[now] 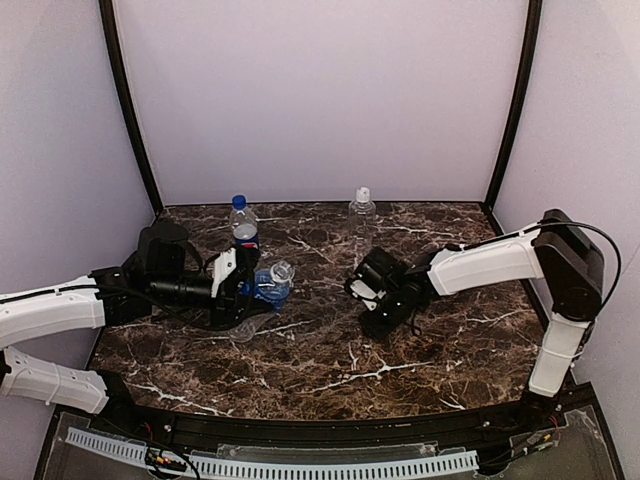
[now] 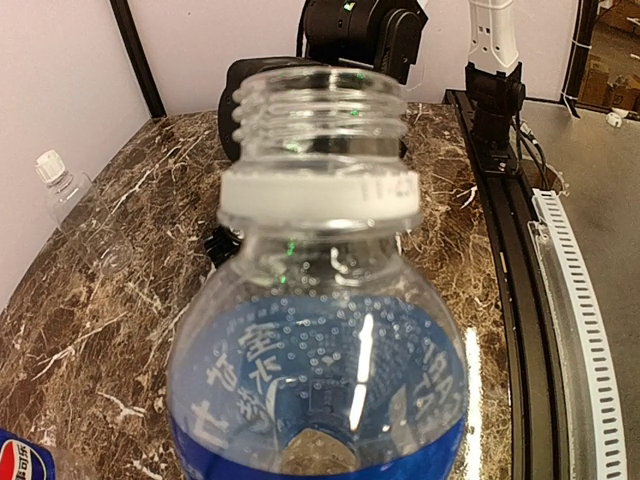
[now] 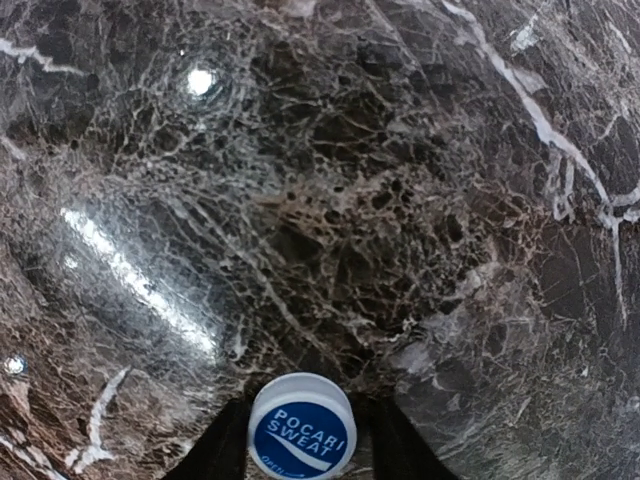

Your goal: Unscrew the bottle caps

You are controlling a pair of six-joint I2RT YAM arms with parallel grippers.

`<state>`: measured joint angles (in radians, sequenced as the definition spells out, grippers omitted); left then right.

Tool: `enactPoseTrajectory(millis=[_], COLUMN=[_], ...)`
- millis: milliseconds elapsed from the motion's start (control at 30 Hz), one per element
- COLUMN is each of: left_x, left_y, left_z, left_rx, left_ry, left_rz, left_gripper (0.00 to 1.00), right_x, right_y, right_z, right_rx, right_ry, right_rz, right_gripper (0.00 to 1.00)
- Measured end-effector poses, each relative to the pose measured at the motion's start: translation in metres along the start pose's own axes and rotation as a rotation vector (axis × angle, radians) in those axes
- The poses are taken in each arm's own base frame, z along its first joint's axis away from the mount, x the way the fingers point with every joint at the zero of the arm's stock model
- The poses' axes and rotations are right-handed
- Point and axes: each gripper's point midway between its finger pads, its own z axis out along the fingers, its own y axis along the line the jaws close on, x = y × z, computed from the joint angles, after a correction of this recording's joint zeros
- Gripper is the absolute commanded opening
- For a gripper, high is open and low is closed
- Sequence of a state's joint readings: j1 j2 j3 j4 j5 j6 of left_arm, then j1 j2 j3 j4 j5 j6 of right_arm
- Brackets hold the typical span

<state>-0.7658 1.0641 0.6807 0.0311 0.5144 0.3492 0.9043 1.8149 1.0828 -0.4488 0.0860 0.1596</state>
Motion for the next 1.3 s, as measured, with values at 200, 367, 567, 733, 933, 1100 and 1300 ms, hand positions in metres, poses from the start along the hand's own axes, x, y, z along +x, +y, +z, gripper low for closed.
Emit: enactPoseTrajectory(millis=[200, 367, 567, 733, 933, 1100, 1300], left_x=[-0.002, -0.006, -0.018, -0.026, -0.029, -0.030, -0.032], left_y=[0.000, -0.003, -0.009, -0.013, -0.016, -0.017, -0.017], left_z=[0.000, -0.002, -0.004, -0.005, -0.005, -0.005, -0.006], left_rx=[0.001, 0.016, 0.053, 0.081, 0.098, 0.104, 0.104], left_ry=[-0.008, -0.022, -0.073, -0.109, -0.125, -0.128, -0.137], left_rz=[-0.007, -0.004, 0.018, 0.031, 0.036, 0.036, 0.042], left_gripper=[0.25, 0.27, 0.29, 0.29, 0.29, 0.30, 0.29], right_x=[-0.001, -0.029, -0.103, -0.130, -0.142, -0.140, -0.146], right_y=[0.006, 0.011, 0.081, 0.135, 0.168, 0.181, 0.186], right_z=[-0.003, -0.033, -0.176, -0.300, -0.279, -0.259, -0.269], right_rx=[-0.010, -0.023, -0.336, -0.580, -0.710, -0.774, -0.810], right_ry=[0.014, -0.068, -0.600, -1.097, -1.121, -1.076, -1.113], right_rz=[-0.003, -0.069, -0.319, -0.535, -0.625, -0.622, -0.614], right_gripper=[0.95, 0.95, 0.91, 0.82, 0.74, 0.52, 0.31])
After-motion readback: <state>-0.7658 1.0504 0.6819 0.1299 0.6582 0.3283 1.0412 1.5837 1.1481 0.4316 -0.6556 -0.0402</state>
